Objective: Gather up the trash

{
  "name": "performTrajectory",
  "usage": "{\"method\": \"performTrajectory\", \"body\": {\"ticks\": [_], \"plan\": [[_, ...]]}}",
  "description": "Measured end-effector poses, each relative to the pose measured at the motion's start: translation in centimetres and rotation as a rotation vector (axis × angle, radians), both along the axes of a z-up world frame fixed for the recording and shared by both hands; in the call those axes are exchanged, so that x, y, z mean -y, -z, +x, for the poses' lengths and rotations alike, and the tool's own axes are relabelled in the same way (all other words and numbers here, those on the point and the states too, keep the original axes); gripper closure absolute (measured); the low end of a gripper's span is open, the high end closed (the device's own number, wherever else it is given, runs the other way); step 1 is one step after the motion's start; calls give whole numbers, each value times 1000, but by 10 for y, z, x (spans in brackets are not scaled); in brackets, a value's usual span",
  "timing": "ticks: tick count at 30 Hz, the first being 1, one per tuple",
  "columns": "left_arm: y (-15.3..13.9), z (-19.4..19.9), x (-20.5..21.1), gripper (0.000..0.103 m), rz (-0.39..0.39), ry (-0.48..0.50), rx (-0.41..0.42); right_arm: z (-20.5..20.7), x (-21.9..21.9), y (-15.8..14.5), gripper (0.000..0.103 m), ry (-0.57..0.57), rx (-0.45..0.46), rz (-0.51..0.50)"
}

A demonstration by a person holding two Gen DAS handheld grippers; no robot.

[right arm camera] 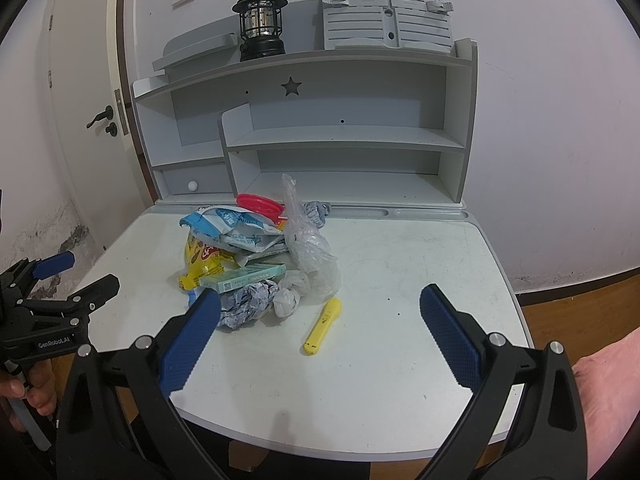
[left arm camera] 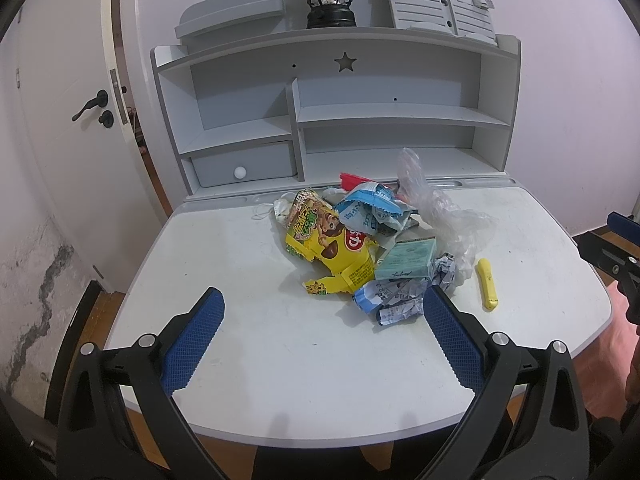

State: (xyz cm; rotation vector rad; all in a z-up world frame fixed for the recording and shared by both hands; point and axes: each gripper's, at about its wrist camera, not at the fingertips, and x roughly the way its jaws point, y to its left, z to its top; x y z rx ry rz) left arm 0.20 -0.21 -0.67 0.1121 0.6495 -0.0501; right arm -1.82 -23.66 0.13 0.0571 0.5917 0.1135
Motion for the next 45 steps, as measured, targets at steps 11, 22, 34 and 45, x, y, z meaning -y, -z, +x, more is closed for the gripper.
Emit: {"method": "performTrajectory", "body": {"ticks": [11, 22, 34, 45], "plan": [[4, 2, 2, 6, 4, 5, -9, 1, -1, 3, 7, -12, -8, 6], [30, 40, -12, 6, -48, 107, -111, 68, -5, 33, 7, -116, -140, 65], [42, 148, 31, 6, 39, 269, -211, 233, -42, 98, 57, -219, -413, -76], [47, 179, 61, 58, 131, 279, -202, 170, 13, 41, 69, -139, -234, 52]]}}
